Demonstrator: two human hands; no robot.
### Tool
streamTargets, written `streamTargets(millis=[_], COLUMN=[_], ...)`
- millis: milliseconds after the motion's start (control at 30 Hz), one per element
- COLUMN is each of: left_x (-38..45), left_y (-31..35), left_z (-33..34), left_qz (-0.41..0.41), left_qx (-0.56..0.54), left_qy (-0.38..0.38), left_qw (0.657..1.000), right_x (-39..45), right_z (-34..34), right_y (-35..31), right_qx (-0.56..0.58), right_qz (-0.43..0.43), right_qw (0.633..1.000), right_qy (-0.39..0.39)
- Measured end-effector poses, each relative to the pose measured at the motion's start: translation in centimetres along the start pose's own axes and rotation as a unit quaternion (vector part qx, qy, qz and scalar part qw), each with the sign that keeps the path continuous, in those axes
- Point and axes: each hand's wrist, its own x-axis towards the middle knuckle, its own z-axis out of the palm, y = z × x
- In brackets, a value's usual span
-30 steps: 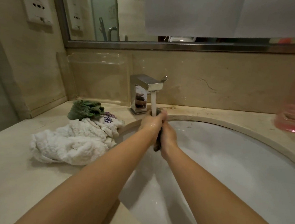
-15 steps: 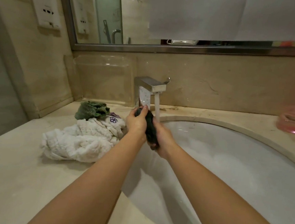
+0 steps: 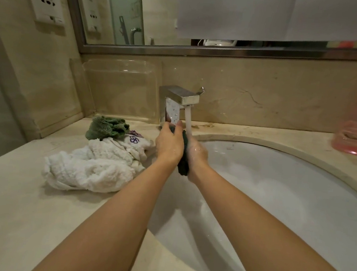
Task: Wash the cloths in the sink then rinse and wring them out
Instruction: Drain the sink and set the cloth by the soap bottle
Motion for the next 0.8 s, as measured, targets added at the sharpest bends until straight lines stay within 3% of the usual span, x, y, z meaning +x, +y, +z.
streamTargets(millis=[133, 333, 467, 600, 800], left_x=[0.1, 0.2, -0.2, 0.1, 0.2], left_y=[0.3, 0.0, -0.2, -0.5, -0.2], left_z=[0.3, 0.2, 0.4, 0.5, -0.3], left_qz=[-0.003, -0.022, -0.049, -0.135, -0.097], left_qx=[0.033, 0.018, 0.027, -0.04, -0.133], left_qy=[-0.005, 0.005, -0.057, -0.12, -0.059], left_qw=[0.999, 1.0, 0.997, 0.983, 0.985], right_x=[0.4, -0.2, -0.2, 0.6, 2.0], right_z=[0.5, 0.5, -0.4, -2.1, -2.0], right_y=[0.0, -1.0, -0.4, -1.2, -4.5], right_qx=[0.012, -0.126, -0.099, -0.142, -0.232], right_qz=[-0.009, -0.131, -0.163, -0.169, -0.22], right_qw=[0.999, 0.975, 0.96, 0.961, 0.941], right_qy=[0.043, 0.126, 0.206, 0.165, 0.109])
